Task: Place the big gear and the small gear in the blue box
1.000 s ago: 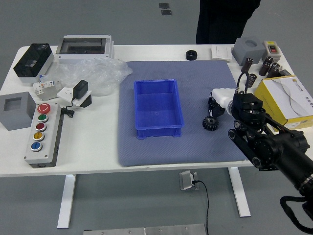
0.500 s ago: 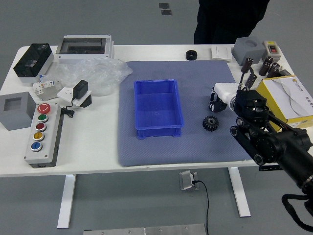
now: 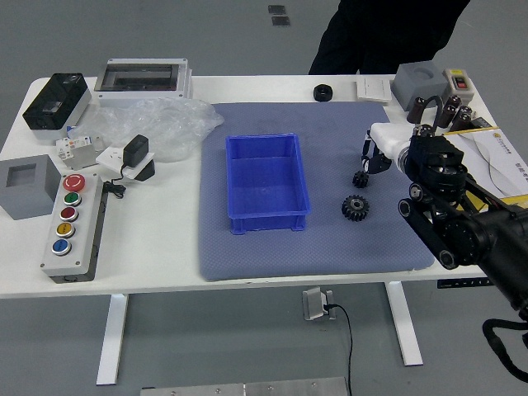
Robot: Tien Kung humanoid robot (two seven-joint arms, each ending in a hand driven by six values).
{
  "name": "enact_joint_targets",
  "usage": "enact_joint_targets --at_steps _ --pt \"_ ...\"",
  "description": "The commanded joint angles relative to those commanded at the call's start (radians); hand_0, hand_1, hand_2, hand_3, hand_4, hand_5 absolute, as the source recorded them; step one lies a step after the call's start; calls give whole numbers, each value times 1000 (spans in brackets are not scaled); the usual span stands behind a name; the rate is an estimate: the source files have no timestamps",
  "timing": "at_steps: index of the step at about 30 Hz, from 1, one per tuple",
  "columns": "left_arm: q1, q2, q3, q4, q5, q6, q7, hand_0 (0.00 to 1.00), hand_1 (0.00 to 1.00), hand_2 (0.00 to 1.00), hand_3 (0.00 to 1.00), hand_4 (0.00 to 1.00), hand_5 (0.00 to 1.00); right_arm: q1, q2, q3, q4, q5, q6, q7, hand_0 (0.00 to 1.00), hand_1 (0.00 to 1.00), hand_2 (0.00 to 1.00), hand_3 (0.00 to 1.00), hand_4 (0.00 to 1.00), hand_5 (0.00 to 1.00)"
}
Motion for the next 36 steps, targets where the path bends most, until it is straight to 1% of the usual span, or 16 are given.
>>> enact_joint_targets --at_steps 1,2,7,8,13,14,25,26,31,32,36 --pt "0 0 -1 0 1 0 0 805 783 772 708 467 176 1 1 6 0 0 14 -6 580 504 573 646 508 259" --pt "1 1 -2 0 1 0 0 805 779 771 708 466 176 1 2 11 0 0 23 -10 719 684 822 908 721 420" --pt "0 0 0 0 -1 0 0 805 779 771 708 466 176 0 7 18 -6 0 47 -21 719 684 822 908 721 420" --pt "-1 0 0 0 -2 0 0 804 779 771 707 467 176 0 8 18 -7 0 50 -21 759 728 857 952 734 428" --pt "-1 -1 0 0 -2 0 0 804 779 771 707 467 176 0 14 18 -12 0 60 -25 759 728 857 952 734 428" --pt "0 -1 0 0 -2 0 0 803 778 770 706 466 176 0 15 18 -13 0 61 -26 773 741 869 965 740 429" --pt "0 -1 0 0 -3 0 1 804 778 770 707 467 176 -5 26 3 -7 0 77 -34 778 737 860 956 744 438" --pt "0 -1 0 0 -4 0 1 804 778 770 706 466 177 -6 26 1 -6 0 77 -35 764 714 809 919 735 436" --pt "1 -1 -1 0 -3 0 1 804 778 770 706 466 177 -12 27 -8 -2 0 80 -39 764 714 809 919 735 436" --pt "1 -1 -1 0 -3 0 1 804 778 770 706 467 176 -13 28 -9 -2 0 80 -40 741 676 747 850 724 430" --pt "2 -1 0 0 -2 0 1 804 778 770 706 467 176 -17 30 -15 -3 0 79 -41 741 676 747 850 724 430"
